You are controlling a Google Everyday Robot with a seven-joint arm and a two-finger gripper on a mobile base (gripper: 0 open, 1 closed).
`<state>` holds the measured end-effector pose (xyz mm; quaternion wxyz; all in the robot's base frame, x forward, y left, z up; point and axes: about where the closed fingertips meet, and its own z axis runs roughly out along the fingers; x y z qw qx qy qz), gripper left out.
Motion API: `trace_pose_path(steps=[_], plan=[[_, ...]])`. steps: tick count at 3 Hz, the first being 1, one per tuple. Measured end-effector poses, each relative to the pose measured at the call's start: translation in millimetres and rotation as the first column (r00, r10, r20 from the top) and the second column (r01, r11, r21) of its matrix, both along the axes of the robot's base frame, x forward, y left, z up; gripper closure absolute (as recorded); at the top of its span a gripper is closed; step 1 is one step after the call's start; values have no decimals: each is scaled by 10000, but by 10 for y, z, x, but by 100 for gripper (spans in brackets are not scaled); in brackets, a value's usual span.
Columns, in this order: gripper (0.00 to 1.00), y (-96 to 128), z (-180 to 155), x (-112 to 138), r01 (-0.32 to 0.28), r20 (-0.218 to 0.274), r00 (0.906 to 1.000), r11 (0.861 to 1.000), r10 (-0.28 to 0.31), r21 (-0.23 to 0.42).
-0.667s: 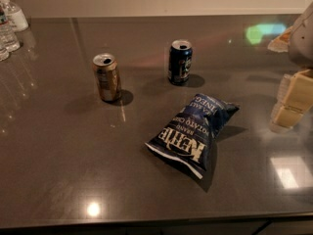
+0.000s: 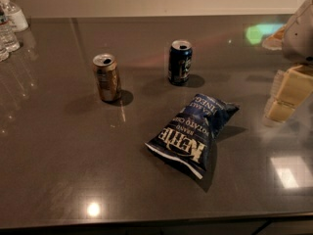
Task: Pick pepsi can
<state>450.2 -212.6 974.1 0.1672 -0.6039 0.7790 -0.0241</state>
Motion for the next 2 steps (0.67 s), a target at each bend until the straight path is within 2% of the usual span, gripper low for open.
trace_pose_path(steps=[1, 2], plan=[[0, 43, -79, 304, -33, 214, 9998, 9992, 24, 397], [0, 66, -155, 698, 134, 399, 9990, 9937, -180, 1116]])
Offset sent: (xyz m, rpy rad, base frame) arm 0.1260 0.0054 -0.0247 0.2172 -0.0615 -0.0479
